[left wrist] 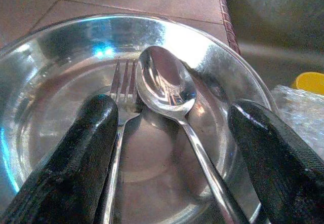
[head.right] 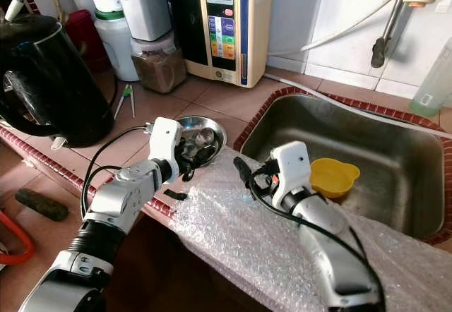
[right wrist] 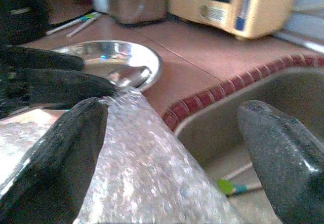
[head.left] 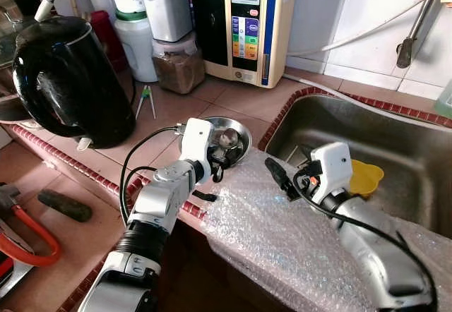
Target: Kitchen organization
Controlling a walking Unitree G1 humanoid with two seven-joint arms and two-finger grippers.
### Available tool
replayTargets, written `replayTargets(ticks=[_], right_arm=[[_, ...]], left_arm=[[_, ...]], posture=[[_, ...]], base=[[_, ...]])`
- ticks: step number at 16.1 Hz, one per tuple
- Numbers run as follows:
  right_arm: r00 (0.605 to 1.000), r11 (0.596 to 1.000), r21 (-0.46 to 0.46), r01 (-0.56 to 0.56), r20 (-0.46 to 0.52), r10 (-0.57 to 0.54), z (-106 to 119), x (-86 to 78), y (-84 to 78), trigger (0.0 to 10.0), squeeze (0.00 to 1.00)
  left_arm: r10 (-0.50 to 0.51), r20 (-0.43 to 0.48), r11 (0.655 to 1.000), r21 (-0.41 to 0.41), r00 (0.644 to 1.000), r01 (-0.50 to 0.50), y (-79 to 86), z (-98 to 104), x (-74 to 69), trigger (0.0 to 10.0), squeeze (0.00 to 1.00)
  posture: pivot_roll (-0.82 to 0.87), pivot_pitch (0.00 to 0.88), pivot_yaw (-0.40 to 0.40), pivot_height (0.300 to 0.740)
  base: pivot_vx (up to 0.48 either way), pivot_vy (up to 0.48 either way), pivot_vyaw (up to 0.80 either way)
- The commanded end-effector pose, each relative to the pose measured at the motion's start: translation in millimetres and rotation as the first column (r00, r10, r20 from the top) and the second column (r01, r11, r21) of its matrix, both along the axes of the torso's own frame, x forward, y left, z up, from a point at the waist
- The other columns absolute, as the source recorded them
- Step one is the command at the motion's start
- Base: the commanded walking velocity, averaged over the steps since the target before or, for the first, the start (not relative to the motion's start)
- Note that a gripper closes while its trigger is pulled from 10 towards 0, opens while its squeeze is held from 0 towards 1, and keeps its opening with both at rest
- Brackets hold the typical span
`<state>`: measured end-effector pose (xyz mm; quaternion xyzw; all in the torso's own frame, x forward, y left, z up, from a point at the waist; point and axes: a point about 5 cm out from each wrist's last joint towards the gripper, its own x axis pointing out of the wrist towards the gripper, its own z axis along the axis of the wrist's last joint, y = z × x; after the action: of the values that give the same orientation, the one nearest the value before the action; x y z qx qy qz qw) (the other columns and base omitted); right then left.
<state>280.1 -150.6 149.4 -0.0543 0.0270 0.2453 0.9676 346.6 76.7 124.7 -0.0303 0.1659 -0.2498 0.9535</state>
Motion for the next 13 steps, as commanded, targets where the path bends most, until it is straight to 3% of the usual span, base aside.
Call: replayTargets(ticks=[1, 4, 8, 11, 13], right_arm=[[0.998, 0.999, -0.022, -0.045, 0.034, 0.046, 12, 3.7, 1.8, 10.0, 0.0], [0.993, 0.993, -0.055, -0.109, 0.05, 0.111, 22, 6.8, 4.6, 10.0, 0.0], [0.982, 0.981, -0.068, -0.183, 0.039, 0.186, 23, 5.0, 15.1, 10.0, 0.0], [0.975, 0.973, -0.062, -0.222, -0.003, 0.223, 16, -1.2, 19.4, 10.0, 0.0], [0.973, 0.971, -0.057, -0.232, -0.026, 0.231, 12, -2.5, 20.1, 10.0, 0.0]], left_arm=[[-0.004, -0.091, 1.0, 0.009, 0.996, 0.005, 1.2, -13, -4.7, 0.0, 0.0], [0.019, -0.134, 0.999, 0.039, 0.991, -0.013, 14.1, -16, -3.9, 0.0, 0.0], [0.052, -0.189, 0.993, 0.115, 0.981, -0.03, 46.8, -23, -4.2, 0.0, 0.0], [0.039, -0.197, 0.989, 0.147, 0.98, -0.01, 57.5, -25, -6.5, 0.0, 0.0], [0.017, -0.196, 0.991, 0.133, 0.981, 0.009, 56.2, -23, -7.2, 0.0, 0.0]], posture=[[-0.11, 0.049, 0.094, 0.74], [-0.11, 0.06, 0.086, 0.74], [-0.09, 0.062, 0.076, 0.74], [-0.09, 0.063, 0.068, 0.74], [-0.08, 0.061, 0.066, 0.74]], base=[[0.0, 0.0, 0.0], [0.0, 0.0, 0.0], [0.0, 0.0, 0.0], [0.0, 0.0, 0.0], [0.0, 0.0, 0.0]])
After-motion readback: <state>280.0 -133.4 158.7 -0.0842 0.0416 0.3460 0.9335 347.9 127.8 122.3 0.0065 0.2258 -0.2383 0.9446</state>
